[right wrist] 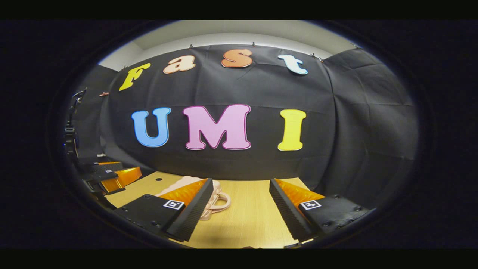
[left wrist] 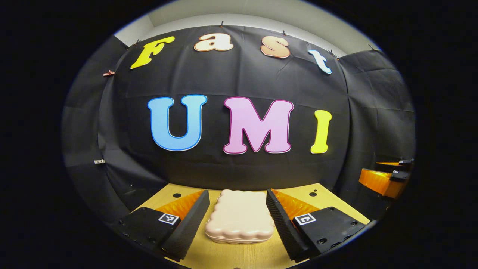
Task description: First open the suitcase, pack the skin care products into it, and then close the suitcase.
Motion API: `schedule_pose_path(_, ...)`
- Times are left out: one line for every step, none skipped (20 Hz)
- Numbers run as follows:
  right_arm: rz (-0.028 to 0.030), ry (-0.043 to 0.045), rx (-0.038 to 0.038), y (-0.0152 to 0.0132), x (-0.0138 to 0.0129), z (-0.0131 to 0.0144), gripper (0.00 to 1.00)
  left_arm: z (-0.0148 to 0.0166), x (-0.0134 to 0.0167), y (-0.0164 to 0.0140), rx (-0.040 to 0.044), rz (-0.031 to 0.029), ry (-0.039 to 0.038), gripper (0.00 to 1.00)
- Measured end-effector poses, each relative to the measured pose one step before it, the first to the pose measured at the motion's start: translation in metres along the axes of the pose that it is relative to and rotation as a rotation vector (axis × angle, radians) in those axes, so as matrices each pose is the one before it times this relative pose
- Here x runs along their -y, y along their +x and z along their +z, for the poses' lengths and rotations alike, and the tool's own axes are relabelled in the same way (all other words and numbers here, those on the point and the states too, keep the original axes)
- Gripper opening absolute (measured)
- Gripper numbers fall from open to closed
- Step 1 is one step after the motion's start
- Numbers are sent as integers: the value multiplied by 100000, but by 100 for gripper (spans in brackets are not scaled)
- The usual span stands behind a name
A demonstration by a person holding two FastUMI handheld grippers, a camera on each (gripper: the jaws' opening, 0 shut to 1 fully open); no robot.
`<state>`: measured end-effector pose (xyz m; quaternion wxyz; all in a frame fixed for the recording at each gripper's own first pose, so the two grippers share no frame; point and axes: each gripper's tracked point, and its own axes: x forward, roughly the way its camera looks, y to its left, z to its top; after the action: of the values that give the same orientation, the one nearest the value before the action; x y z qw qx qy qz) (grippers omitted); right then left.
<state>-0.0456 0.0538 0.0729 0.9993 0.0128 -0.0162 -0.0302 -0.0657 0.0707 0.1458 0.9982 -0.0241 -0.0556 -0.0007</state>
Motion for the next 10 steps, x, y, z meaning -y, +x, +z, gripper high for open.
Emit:
schedule_pose_path(-228, 306, 59, 9, 16, -74, 96, -50, 42, -41, 38, -430, 340, 96)
schedule_pose_path(-311, 426, 202, -43, -29, 47, 96, 138, 146, 23, -63, -364, 372, 96)
schedule_pose_path(-113, 115, 466, -99, -140, 116, 96, 105, -230, -99, 50, -154, 409, 96)
schedule_pose_path(11, -83, 176, -68, -84, 72, 96, 84, 105, -85, 97, -263, 430, 96)
schedule_pose_path(-207, -73, 67, -120, -27, -138, 96, -29, 77, -214, 191, -254, 308, 96)
schedule_pose_path(-149, -176, 536, -171, 1, 153, 96, 24, 47, -206, -26, -389, 162, 96)
schedule_pose_path(-66, -81, 339, -281, 13, 197, 96, -78, 55, -270, -309, -493, 1, 96)
schedule_pose_path(-39, -28, 184, -141, -38, -42, 96, -55, 153, -126, -107, -351, 14, 96)
schedule_pose_path(-103, -162, 114, -155, 49, 69, 96, -195, 92, -65, -168, -211, 85, 96)
schedule_pose_path(58, 105, -498, -194, -62, -99, 96, -68, 126, -132, -63, 12, 37, 96)
